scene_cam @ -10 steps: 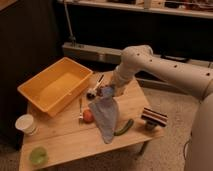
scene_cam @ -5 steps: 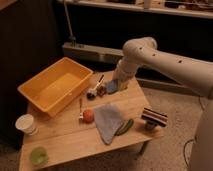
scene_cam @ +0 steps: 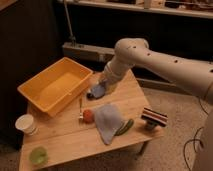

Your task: Place sponge in plastic cup

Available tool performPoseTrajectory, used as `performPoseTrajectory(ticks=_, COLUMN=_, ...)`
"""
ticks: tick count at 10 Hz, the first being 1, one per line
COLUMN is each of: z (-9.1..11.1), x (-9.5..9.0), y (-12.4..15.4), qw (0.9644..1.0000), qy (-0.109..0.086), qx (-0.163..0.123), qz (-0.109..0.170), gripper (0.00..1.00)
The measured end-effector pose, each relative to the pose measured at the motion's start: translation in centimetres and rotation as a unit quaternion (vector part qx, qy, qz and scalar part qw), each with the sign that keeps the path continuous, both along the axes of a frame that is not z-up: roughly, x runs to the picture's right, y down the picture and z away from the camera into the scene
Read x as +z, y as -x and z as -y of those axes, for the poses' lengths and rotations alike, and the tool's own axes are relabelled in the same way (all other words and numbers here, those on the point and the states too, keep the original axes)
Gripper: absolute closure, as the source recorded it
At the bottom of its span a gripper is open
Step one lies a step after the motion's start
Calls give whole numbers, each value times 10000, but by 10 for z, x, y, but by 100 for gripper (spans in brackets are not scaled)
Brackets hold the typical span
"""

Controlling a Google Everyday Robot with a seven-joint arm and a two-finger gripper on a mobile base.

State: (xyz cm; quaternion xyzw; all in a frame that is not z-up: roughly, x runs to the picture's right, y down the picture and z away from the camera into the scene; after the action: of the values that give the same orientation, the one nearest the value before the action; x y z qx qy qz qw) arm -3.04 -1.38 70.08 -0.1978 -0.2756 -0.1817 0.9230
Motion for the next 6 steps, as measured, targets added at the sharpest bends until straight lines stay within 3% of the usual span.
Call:
performPoseTrajectory(ticks=3, z=-34, x=-42, y=65, qw=9961, qy=-70, qx=-462, qz=745, gripper=100)
performPoseTrajectory(ticks=4, z=-43, x=-55, y=83, qw=9936, qy=-105, qx=-598, qz=954, gripper=100)
performPoseTrajectory(ticks=6, z=-64, x=-82, y=123, qw=9848, qy=-119, qx=-950, qz=1447, gripper=100)
